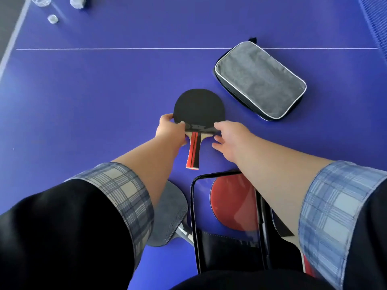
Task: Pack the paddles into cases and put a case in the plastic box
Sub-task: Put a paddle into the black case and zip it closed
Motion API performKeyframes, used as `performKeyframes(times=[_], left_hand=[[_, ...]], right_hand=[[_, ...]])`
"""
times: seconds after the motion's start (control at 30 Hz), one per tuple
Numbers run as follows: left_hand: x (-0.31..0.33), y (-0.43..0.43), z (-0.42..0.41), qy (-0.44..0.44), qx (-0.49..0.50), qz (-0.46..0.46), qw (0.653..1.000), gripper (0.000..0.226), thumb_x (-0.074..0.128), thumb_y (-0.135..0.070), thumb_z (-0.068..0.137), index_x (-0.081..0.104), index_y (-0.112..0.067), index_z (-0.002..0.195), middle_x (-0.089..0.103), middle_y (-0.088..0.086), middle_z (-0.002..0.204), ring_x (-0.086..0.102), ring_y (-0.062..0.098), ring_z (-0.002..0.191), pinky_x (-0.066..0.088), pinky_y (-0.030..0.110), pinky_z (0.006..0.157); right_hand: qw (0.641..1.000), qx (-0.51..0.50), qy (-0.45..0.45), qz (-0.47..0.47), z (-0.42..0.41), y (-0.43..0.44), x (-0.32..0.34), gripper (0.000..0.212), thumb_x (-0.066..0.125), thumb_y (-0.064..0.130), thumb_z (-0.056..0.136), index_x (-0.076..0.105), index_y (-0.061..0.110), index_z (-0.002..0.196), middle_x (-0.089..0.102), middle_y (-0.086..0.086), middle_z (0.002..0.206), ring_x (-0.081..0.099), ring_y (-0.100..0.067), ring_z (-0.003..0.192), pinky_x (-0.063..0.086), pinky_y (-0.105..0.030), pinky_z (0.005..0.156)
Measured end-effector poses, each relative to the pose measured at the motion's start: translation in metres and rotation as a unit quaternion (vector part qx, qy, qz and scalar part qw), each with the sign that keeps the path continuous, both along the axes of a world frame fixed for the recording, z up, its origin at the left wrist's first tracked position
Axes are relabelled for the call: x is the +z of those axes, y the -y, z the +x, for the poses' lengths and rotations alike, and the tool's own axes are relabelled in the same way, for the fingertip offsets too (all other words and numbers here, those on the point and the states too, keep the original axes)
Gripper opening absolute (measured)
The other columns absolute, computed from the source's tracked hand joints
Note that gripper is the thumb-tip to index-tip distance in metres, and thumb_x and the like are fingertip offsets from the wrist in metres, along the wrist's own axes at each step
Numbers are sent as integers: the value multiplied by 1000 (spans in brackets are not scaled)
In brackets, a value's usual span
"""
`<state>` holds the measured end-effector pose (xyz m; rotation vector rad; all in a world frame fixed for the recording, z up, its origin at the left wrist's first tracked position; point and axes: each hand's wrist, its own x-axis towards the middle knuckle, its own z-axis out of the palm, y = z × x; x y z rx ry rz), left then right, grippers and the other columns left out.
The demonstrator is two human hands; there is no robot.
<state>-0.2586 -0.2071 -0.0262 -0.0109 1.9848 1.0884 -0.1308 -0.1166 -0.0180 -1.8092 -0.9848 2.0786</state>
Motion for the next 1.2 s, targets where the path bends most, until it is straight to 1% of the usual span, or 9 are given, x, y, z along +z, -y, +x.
performKeyframes(times=[0.1, 0.2, 0.43, 0.5, 0.6, 0.7, 0.83, 0.97, 1.2], left_hand=[[13, -5, -10, 14, 37, 55, 998, 45, 57, -20, 95, 41, -35, 134, 73, 3, 99, 75, 12, 72, 56, 22, 51], [29, -3, -2, 9, 55, 80, 995, 41, 59, -24, 94, 42, -38, 128, 75, 2, 92, 74, 11, 65, 50, 17, 43], [66, 17, 75, 25, 57, 145, 987, 41, 62, -21, 88, 42, -33, 122, 75, 4, 90, 74, 12, 68, 60, 24, 60], [73, 22, 105, 21, 46, 148, 988, 43, 61, -24, 84, 41, -31, 121, 76, 4, 90, 75, 12, 69, 58, 22, 58], [81, 28, 153, 2, 22, 137, 990, 44, 61, -24, 80, 40, -28, 119, 74, 4, 90, 74, 10, 68, 58, 24, 55], [83, 34, 206, -11, -13, 111, 994, 42, 64, -26, 80, 43, -28, 117, 74, 1, 86, 75, 14, 72, 62, 35, 68], [72, 38, 273, -39, -31, 117, 992, 14, 66, -16, 86, 55, -25, 86, 70, 0, 74, 67, 10, 55, 59, 28, 55], [42, 47, 314, -65, -109, 59, 990, 15, 66, -20, 87, 59, -33, 89, 75, -6, 75, 74, 15, 70, 63, 36, 69], [5, 70, 323, -108, -191, -74, 973, 4, 69, -24, 83, 68, -27, 80, 72, 0, 79, 71, 28, 83, 60, 42, 80]], right_hand=[[998, 25, -57, 15, -14, -7, 11, 47, 55, 2, 96, 49, 20, 139, 64, -9, 123, 69, -32, 105, 58, -44, 84], [996, 33, -71, 51, -10, -6, 22, 61, 55, -3, 93, 39, 26, 144, 70, -9, 116, 75, -30, 94, 62, -44, 75], [992, 3, -98, 85, 68, 6, 51, 55, 60, 4, 92, 43, 31, 136, 69, -11, 112, 71, -27, 72, 61, -42, 67], [991, 4, -106, 87, 101, 6, 59, 50, 62, 7, 91, 45, 31, 132, 69, -11, 116, 70, -29, 77, 62, -48, 75], [989, 22, -88, 117, 154, 6, 70, 46, 64, 10, 91, 46, 34, 126, 70, -9, 115, 73, -29, 81, 63, -46, 73], [986, 49, -52, 151, 213, 7, 78, 46, 64, 12, 91, 43, 36, 124, 68, -7, 117, 74, -28, 91, 62, -40, 67], [987, 53, -28, 149, 285, 14, 69, 46, 64, 11, 90, 43, 35, 124, 67, -7, 116, 75, -28, 89, 63, -44, 69], [988, 58, 10, 140, 335, 30, 44, 45, 65, 14, 90, 44, 35, 124, 61, 1, 114, 71, -19, 88, 62, -33, 60], [991, 63, 54, 101, 350, 59, 2, 47, 67, 7, 87, 51, 24, 128, 60, -5, 114, 68, -28, 97, 63, -37, 64]])
